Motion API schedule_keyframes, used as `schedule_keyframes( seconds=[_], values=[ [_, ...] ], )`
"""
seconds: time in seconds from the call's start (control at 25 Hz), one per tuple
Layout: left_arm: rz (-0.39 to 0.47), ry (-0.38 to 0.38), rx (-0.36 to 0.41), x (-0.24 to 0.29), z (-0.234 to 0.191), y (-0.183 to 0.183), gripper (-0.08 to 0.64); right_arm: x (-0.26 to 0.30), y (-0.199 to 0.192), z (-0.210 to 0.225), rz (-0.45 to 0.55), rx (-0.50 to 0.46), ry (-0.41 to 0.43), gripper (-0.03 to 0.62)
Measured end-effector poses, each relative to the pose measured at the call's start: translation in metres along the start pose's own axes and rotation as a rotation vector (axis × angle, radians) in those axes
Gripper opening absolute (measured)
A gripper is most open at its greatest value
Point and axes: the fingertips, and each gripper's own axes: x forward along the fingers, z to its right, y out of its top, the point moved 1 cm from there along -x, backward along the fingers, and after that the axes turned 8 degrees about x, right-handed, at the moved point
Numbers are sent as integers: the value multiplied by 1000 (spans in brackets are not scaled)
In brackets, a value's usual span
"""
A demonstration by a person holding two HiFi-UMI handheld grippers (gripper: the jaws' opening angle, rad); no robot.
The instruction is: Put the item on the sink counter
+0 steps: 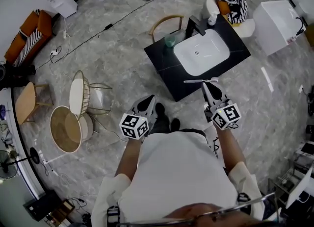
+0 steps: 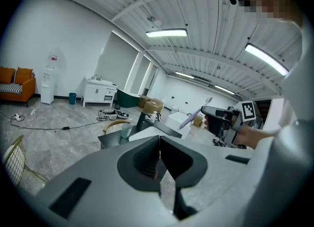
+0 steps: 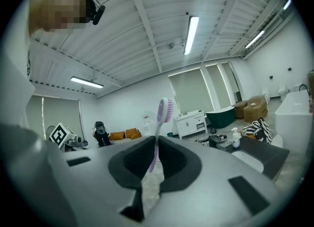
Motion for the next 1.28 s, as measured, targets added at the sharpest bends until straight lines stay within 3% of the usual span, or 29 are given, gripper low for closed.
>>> schedule_keyframes(
  seconds=[0.56,1.28],
  values=[
    [-27,-105,2,76,-77,34,5,88,5,39,-49,-17,-99,31],
    [-124,-207,-16,139,-132,17,5,183,-10,85,-115,-15,-192,31]
  ],
)
